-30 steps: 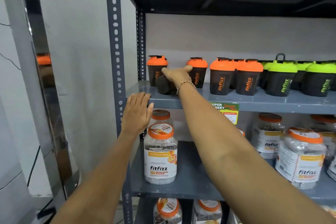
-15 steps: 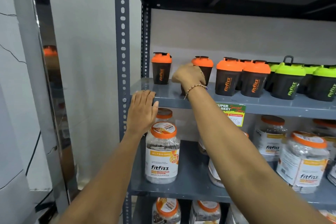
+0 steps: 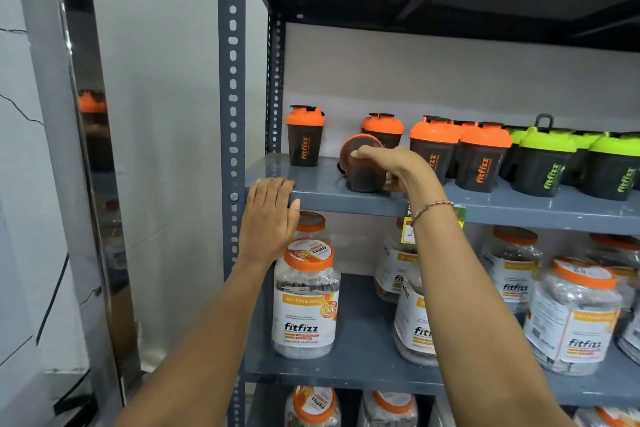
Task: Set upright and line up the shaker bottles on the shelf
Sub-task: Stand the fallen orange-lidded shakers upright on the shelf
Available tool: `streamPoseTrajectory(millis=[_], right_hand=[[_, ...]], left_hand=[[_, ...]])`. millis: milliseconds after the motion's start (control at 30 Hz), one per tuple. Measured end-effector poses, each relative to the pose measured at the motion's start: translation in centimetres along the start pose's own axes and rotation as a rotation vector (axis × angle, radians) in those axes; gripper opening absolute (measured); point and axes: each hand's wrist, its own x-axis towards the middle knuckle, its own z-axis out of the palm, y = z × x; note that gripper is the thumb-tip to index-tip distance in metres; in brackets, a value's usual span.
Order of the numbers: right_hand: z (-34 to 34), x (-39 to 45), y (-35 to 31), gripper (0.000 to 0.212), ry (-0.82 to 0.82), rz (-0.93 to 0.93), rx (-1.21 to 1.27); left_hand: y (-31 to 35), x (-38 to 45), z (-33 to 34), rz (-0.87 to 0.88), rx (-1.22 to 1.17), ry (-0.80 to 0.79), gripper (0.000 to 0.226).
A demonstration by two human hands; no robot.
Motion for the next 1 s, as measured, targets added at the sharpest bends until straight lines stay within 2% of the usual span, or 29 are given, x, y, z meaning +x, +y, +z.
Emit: streamPoseTrajectory(millis=[67,200,300,367,467,533,667,833,1000], right_hand=[[-0.3,-0.2,0.4,0.066,-0.137,0.046,0.206],[0.5,-0.3,1.4,0.046,-0.387,0.015,0.595],[1.1,-0.2,1.7,0.064,-0.521,-0.008,0.890],[1.3,-0.1,1.7,0.061,-0.564,-0.020,0.973],[1.5,0.3,1.6,0.043,-0.527,-0.089,0.844],[1.8,0.7,1.5,0.039,-0.493,-0.141,0.755],[2.7,2.0,1.4,0.059,-0.435,-0.213,0.655],[3.8,4.0,1.4,0.058,-0.326,-0.236,0.298],[3.8,5.1,1.4,0.084,-0.351,-0.264,0.082]], left_hand=[[0.0,0.0,-0.1,0.001,0.003,-0.005,0.041],[0.1,0.1,-0.1,-0.006,-0.001,-0.016,0.043],[0.0,0.0,-0.1,-0.013,0.004,-0.015,0.038],[0.0,0.1,-0.1,-0.017,-0.001,-0.014,0.038],[0.0,0.0,-0.1,-0.006,0.002,-0.005,0.038],[0.0,0.1,-0.1,-0.007,0.003,-0.009,0.039],[0.0,0.0,-0.2,-0.005,-0.002,-0.006,0.040],[-0.1,0.1,-0.2,0.020,0.011,0.007,0.042],[-0.3,0.1,0.1,0.026,0.006,-0.006,0.041]])
